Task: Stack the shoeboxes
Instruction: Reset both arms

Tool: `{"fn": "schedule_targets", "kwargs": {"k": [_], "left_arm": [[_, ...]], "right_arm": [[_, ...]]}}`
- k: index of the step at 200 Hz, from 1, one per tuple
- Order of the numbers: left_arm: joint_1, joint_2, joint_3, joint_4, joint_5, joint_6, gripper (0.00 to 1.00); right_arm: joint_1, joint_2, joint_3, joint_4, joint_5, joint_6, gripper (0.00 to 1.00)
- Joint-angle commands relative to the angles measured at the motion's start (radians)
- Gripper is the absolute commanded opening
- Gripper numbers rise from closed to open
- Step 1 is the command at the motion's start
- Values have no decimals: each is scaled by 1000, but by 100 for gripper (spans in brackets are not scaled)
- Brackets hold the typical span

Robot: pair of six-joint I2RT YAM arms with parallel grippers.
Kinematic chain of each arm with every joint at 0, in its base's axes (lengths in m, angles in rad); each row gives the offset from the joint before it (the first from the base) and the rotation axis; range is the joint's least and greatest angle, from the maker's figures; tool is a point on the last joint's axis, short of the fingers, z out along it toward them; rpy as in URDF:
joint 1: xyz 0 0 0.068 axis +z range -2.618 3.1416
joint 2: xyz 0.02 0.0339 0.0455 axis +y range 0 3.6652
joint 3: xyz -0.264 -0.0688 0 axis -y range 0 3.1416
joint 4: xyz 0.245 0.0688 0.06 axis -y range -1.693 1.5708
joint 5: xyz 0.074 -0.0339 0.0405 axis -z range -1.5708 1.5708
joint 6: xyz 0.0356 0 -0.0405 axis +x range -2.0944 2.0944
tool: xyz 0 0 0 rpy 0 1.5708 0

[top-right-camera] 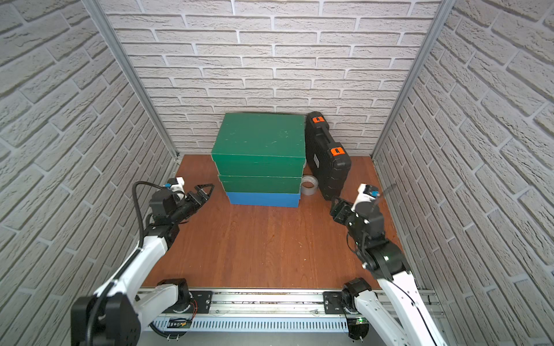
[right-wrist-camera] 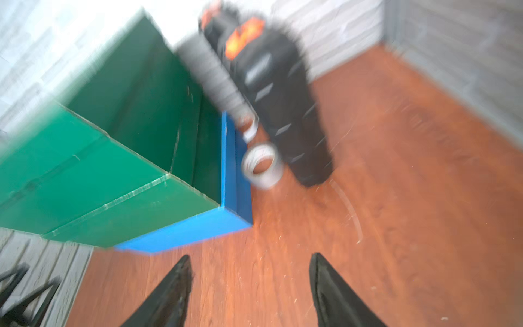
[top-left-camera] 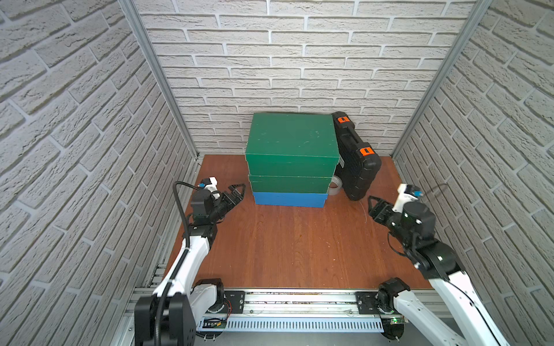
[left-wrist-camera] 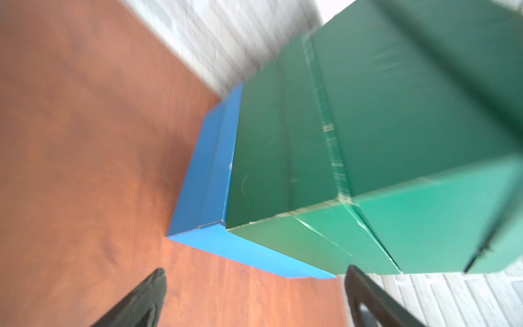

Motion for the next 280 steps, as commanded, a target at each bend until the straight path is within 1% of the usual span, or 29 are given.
{"fn": "schedule_targets", "kwargs": {"k": [1, 8, 12, 23, 43, 52, 58, 66, 75, 88, 98, 108, 115, 122, 131, 141, 147, 156, 159, 160, 164, 174, 180, 188, 201, 212, 222, 232, 280], "left_arm": [[4, -169, -79, -54, -293, 162, 98], [6, -226, -108, -27, -352, 192, 98], [3, -251, -127, -10, -384, 201, 98], [4, -302, -208, 85, -488, 227, 98], [5, -322, -388, 413, -695, 374, 98], [7, -312, -419, 454, -772, 450, 98], [7, -296, -421, 459, -791, 520, 98], [7, -251, -417, 475, -776, 632, 98], [6, -166, -418, 521, -754, 726, 98], [4, -26, -415, 585, -733, 703, 98], [4, 119, -421, 713, -698, 721, 98], [4, 273, -402, 813, -705, 719, 98], [5, 394, -376, 873, -722, 718, 98], [-14, 471, -350, 932, -748, 736, 98], [-26, 552, -323, 975, -702, 775, 98], [-25, 626, -281, 975, -678, 787, 98], [-19, 647, -250, 931, -653, 785, 98], [-12, 677, -204, 872, -631, 791, 98], [-6, 672, -196, 855, -616, 785, 98], [-2, 670, -196, 847, -612, 783, 98], [11, 655, -193, 817, -588, 766, 98], [38, 662, -193, 820, -566, 746, 98], [36, 665, -195, 832, -568, 747, 98], [33, 658, -191, 809, -572, 746, 98], [28, 662, -192, 822, -578, 750, 98], [25, 661, -191, 815, -583, 753, 98], [22, 662, -190, 819, -585, 754, 98], [22, 662, -191, 815, -585, 754, 98], [22, 662, -189, 816, -585, 753, 98]], "right_arm": [[1, -117, -115, 51, 169, -179, 81], [1, -163, -159, 90, 130, -267, 96], [1, -179, -181, 115, 127, -299, 99], [0, -210, -254, 180, 163, -347, 98], [-1, -193, -342, 287, 161, -494, 98], [-2, -155, -375, 331, 187, -521, 99], [-3, -125, -396, 361, 211, -536, 100], [-2, -85, -433, 417, 245, -557, 96], [-4, -40, -474, 501, 291, -560, 96], [-8, 28, -554, 693, 302, -592, 98], [-14, 113, -603, 837, 310, -606, 99], [-34, 221, -619, 940, 313, -597, 99], [-50, 297, -602, 974, 298, -590, 99], [-71, 374, -601, 1021, 267, -594, 99], [-98, 481, -569, 1109, 218, -599, 99], [-139, 611, -545, 1178, 126, -589, 99], [-165, 692, -511, 1234, 63, -599, 96], [-175, 759, -443, 1190, -25, -622, 96], [-177, 786, -437, 1202, -72, -636, 97], [-180, 796, -437, 1223, -105, -639, 97], [-188, 850, -445, 1302, -145, -657, 100], [-199, 984, -404, 1359, -175, -657, 99], [-226, 978, -413, 1379, -216, -637, 99], [-270, 945, -399, 1287, -269, -605, 99], [-252, 962, -410, 1341, -262, -633, 99], [-249, 944, -401, 1291, -253, -630, 99], [-249, 954, -409, 1325, -254, -634, 99], [-249, 945, -402, 1294, -251, -629, 99], [-247, 951, -403, 1304, -249, -631, 99]]}}
